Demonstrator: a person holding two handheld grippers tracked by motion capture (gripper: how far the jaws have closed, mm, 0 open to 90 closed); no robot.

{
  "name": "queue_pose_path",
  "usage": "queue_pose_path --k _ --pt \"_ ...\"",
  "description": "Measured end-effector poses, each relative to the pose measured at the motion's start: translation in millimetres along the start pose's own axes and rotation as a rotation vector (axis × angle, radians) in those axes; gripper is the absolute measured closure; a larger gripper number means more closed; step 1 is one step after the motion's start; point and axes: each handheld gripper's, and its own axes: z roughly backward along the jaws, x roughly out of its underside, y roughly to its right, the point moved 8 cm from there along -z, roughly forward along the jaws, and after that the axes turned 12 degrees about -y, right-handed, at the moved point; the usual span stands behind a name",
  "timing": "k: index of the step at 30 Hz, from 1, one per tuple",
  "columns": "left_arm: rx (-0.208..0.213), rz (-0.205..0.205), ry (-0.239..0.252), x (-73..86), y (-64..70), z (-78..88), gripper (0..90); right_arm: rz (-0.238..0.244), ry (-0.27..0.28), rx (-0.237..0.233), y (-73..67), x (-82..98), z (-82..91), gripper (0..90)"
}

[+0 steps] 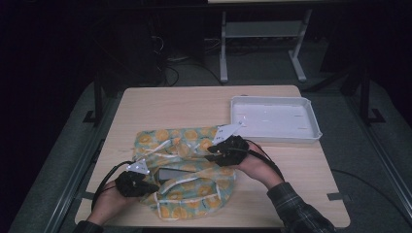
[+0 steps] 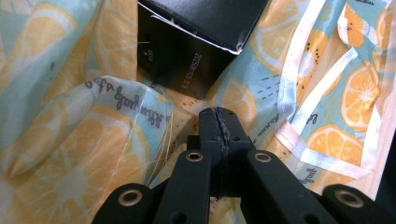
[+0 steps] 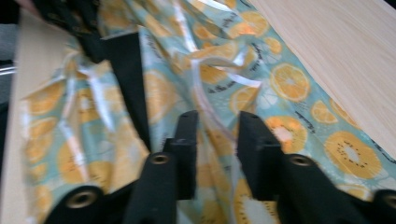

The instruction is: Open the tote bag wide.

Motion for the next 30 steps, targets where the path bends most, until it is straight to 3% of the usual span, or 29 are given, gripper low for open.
queue_pose_path --k 5,13,20,24,27,30 --pt "-0.001 -0.001 0.0 -0.1 0.0 -0.1 89.5 -0.021 -0.017 0.019 13.4 -1.7 -13.2 88.6" --pt "0.0 -0.003 -0.001 0.1 -0.2 0.0 89.5 -0.069 -0.019 0.039 33.7 3.0 -19.3 89.7" --pt "0.003 0.003 0.0 0.0 0.0 -0.2 89.5 -0.135 0.049 -0.071 32.3 -0.2 -8.0 63.9" --pt "0.002 0.002 -0.001 0.0 0.1 -0.2 89.5 -0.104 0.023 -0.088 28.1 -0.7 -15.6 59.6" --pt "0.0 -0.002 -0.001 -0.1 -0.4 -0.2 89.5 -0.082 -0.003 -0.073 27.0 -0.9 -22.9 68.8" --pt "-0.001 -0.002 -0.002 0.0 -0.2 -0.1 89.5 -0.099 -0.014 -0.032 32.3 -1.6 -26.9 82.9"
